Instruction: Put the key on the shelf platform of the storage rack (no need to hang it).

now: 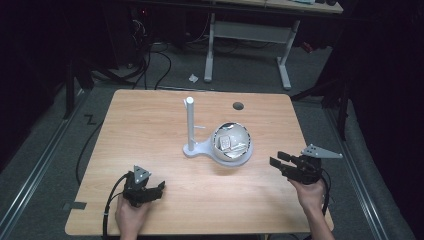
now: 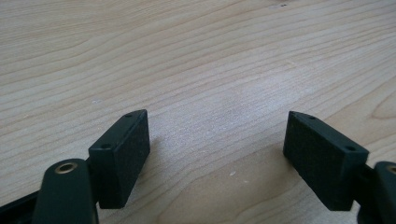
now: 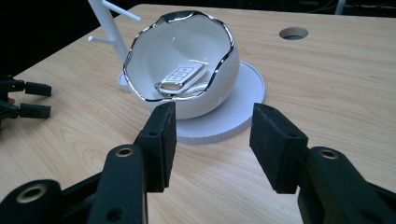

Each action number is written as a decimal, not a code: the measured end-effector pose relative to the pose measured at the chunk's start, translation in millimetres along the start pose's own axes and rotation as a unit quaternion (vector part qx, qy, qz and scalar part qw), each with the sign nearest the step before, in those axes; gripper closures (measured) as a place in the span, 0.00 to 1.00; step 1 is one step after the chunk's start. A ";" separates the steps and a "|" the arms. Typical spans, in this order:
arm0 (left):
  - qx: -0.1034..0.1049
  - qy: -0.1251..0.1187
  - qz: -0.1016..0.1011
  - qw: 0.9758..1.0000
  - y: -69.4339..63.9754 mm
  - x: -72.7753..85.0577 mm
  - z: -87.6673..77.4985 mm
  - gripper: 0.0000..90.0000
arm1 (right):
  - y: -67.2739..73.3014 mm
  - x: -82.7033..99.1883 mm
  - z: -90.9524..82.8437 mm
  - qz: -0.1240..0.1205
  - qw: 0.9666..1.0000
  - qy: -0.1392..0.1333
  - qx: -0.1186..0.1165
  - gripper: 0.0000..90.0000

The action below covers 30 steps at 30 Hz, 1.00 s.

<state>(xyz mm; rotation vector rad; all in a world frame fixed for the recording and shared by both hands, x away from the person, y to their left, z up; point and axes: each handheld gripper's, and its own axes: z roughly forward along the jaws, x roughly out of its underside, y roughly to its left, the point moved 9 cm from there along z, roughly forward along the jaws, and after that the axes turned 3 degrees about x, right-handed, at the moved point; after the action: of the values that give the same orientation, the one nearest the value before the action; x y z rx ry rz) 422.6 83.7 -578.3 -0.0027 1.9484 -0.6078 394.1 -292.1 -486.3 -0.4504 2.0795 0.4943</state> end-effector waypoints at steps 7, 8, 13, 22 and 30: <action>0.000 0.000 0.000 1.000 0.0 0.0 0.0 0.26 | 3.3 9.6 0.4 0.003 1.000 0.003 -0.004 0.57; 0.000 0.000 0.000 1.000 0.0 0.0 0.0 0.26 | 3.7 11.0 0.8 0.004 1.000 0.004 -0.004 0.57; 0.000 0.000 0.000 1.000 0.0 0.0 0.0 0.26 | 6.1 19.3 3.5 0.007 1.000 0.008 -0.007 0.57; 0.000 0.000 0.000 1.000 0.0 0.0 0.0 0.26 | 10.7 34.8 11.1 0.009 1.000 0.021 -0.010 0.56; 0.000 0.000 0.000 1.000 0.0 0.0 0.0 0.26 | 13.9 48.7 18.9 0.005 0.999 0.032 -0.007 0.55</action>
<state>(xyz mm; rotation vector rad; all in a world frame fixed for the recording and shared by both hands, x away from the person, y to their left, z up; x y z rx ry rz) 422.6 83.7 -578.3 -0.0026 1.9487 -0.6076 375.8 -276.7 -534.8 -0.4698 2.1418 0.5076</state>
